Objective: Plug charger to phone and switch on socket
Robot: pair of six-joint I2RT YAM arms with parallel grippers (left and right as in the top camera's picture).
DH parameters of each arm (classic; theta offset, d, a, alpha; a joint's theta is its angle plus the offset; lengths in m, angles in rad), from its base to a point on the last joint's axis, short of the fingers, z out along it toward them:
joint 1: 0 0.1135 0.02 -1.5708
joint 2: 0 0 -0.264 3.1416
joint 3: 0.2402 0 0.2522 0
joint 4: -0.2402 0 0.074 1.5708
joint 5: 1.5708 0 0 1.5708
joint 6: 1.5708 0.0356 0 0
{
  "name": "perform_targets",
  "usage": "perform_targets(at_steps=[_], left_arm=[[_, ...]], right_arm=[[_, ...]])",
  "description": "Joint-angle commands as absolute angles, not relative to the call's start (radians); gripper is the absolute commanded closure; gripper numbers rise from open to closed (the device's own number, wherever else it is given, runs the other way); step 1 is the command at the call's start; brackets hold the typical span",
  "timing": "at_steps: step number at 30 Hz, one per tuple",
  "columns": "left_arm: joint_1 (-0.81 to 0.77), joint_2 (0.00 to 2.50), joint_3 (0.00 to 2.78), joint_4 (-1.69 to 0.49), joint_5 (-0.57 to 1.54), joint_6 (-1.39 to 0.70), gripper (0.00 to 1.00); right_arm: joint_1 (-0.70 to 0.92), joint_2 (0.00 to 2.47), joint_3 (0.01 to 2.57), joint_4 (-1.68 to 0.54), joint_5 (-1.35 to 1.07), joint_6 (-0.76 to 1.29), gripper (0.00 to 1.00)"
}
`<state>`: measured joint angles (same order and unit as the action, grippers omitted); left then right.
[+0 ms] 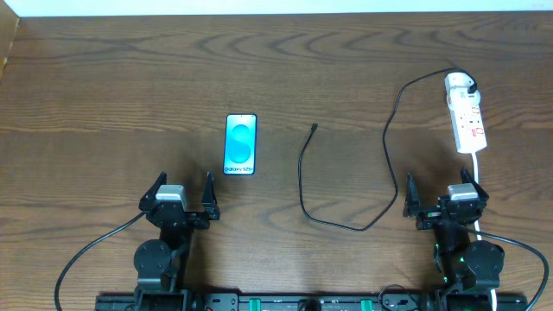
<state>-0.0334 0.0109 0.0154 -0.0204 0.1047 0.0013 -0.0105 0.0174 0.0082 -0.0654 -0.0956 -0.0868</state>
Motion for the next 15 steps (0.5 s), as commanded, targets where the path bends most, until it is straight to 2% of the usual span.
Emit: perform_targets(at_steps=[1,15], left_arm=[[-0.027,0.004,0.004,-0.063,0.115,0.015,0.07],[-0.027,0.004,0.004,-0.060,0.123,0.014,0.07]], right_arm=[[-0.007,0.013,0.006,-0.068,-0.088,-0.076,0.01],[-0.007,0.013,0.006,-0.068,-0.088,-0.076,0.01]])
